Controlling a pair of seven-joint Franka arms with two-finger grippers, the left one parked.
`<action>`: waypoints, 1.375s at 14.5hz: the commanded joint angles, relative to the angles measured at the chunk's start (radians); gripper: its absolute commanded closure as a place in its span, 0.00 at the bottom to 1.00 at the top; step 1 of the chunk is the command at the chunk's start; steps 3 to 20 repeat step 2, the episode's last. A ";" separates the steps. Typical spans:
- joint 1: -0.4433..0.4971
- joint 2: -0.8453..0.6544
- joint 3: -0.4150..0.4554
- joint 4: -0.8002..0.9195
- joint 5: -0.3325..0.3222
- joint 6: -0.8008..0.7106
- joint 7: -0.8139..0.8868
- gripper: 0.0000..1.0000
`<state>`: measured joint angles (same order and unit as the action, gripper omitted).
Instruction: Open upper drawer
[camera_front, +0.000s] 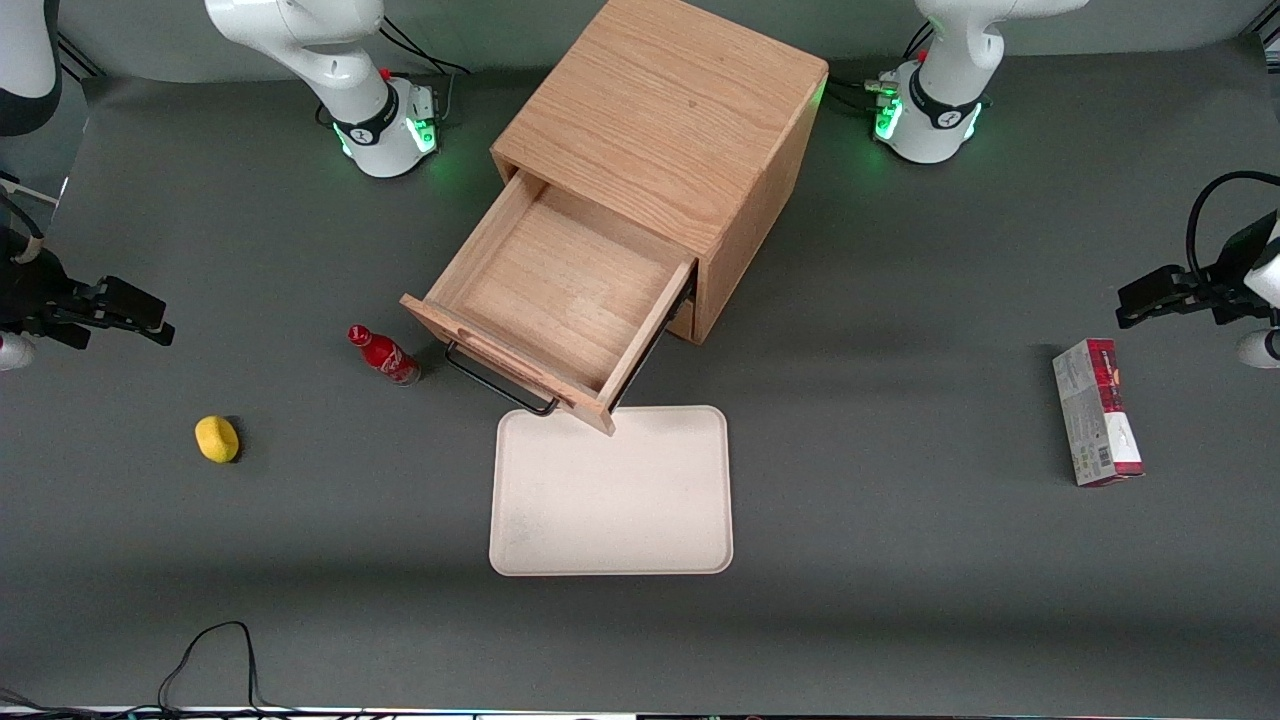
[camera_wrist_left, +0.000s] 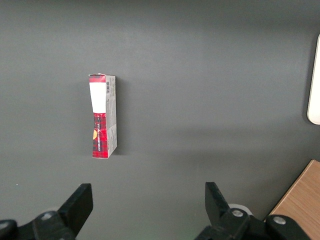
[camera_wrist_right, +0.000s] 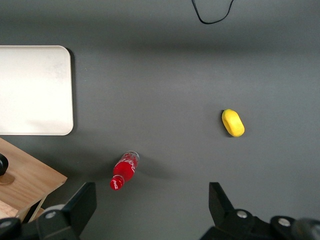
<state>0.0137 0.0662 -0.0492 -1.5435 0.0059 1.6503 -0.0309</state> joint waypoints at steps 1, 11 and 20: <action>0.002 -0.011 -0.001 0.000 -0.012 -0.004 0.025 0.00; 0.000 -0.011 -0.001 0.000 -0.012 -0.004 0.026 0.00; 0.000 -0.011 -0.001 0.000 -0.012 -0.004 0.026 0.00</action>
